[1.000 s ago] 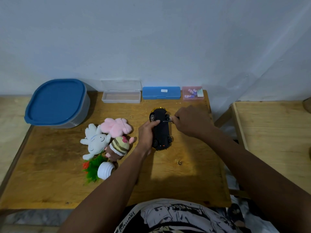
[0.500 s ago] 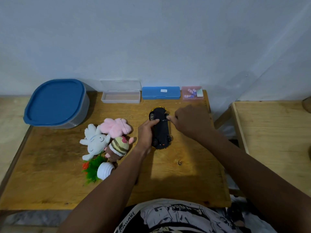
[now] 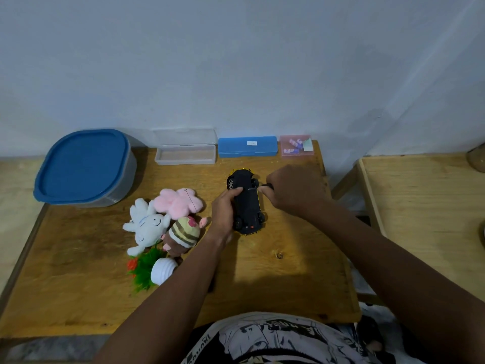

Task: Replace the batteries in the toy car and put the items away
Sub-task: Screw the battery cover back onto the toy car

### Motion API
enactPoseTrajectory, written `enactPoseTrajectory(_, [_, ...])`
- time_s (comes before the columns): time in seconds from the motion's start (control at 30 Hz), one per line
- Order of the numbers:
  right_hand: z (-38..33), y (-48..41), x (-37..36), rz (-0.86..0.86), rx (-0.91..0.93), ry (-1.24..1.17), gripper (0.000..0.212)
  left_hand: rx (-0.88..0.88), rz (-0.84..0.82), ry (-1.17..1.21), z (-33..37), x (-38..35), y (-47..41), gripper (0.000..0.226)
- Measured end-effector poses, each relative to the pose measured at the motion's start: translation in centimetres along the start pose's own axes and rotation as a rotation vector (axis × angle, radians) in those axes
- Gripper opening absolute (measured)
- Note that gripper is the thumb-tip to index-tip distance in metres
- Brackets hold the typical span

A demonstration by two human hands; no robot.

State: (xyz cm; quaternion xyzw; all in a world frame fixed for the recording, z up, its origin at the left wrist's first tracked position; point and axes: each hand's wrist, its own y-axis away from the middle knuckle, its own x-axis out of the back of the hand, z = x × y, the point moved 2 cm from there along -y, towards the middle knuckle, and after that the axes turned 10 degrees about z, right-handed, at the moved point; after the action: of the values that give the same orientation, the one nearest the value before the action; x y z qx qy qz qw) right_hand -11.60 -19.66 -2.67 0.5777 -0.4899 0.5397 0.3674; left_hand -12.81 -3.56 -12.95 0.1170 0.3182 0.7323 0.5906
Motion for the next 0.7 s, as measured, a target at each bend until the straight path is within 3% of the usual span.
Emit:
enactPoseTrajectory(0.1, [0.2, 0.0, -0.5, -0.053, -0.095, -0.091, 0.045, 0.0, 0.012, -0.019, 0.0, 0.1, 0.1, 0.066])
enactPoseTrajectory(0.2, [0.4, 0.0, -0.4, -0.095, -0.043, -0.224, 0.015, -0.008, -0.007, -0.054, 0.0, 0.4, -0.1, 0.063])
enactPoseTrajectory(0.23, [0.4, 0.1, -0.2, -0.101, -0.029, -0.231, 0.018, -0.008, -0.006, -0.052, 0.1, 0.3, 0.0, 0.061])
enactPoseTrajectory(0.3, [0.6, 0.1, -0.1, -0.054, -0.002, -0.241, 0.022, 0.005, -0.01, -0.032, 0.3, 0.2, 0.0, 0.062])
enactPoseTrajectory(0.4, [0.5, 0.0, 0.8, 0.027, 0.02, -0.198, 0.01, -0.003, -0.002, -0.021, 0.7, -0.1, 0.0, 0.066])
enactPoseTrajectory(0.53, [0.6, -0.3, 0.5, -0.002, -0.022, -0.061, 0.041, -0.104, 0.041, -0.108, 0.8, -0.3, -0.1, 0.035])
enactPoseTrajectory(0.6, [0.9, -0.5, 0.2, -0.011, -0.101, -0.09, 0.048, -0.133, 0.044, -0.136, 0.7, -0.5, 0.0, 0.034])
enactPoseTrajectory(0.7, [1.3, -0.5, -0.1, -0.068, -0.112, -0.265, 0.028, -0.136, 0.045, -0.127, 0.6, -0.5, 0.1, 0.045])
